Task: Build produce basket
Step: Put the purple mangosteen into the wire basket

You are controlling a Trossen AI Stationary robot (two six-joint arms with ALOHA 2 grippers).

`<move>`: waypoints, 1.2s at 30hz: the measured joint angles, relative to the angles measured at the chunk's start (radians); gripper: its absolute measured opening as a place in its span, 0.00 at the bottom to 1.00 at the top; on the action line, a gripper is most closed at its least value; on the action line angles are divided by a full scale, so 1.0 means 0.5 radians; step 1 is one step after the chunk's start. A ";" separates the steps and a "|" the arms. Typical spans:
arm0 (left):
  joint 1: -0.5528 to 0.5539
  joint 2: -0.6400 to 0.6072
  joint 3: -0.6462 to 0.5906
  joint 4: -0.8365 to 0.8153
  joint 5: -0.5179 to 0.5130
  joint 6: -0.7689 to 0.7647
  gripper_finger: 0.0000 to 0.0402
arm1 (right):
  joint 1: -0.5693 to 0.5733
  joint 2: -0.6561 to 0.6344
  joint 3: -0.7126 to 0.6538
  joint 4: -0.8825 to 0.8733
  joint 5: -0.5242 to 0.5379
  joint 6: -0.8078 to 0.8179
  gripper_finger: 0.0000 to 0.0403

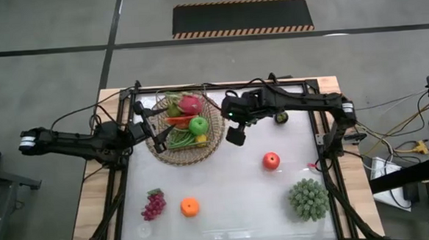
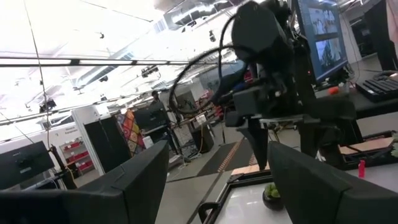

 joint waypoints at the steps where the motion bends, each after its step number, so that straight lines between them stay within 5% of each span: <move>1: 0.001 0.000 0.000 0.000 0.000 0.000 0.64 | -0.013 -0.039 -0.074 0.035 -0.001 0.036 0.81; 21: 0.001 0.017 0.000 -0.001 0.000 0.002 0.64 | -0.668 -0.394 -1.153 0.064 0.006 0.469 0.89; 36: 0.001 0.017 0.000 -0.001 -0.001 0.004 0.64 | -0.835 -0.394 -1.633 0.184 0.110 0.540 0.91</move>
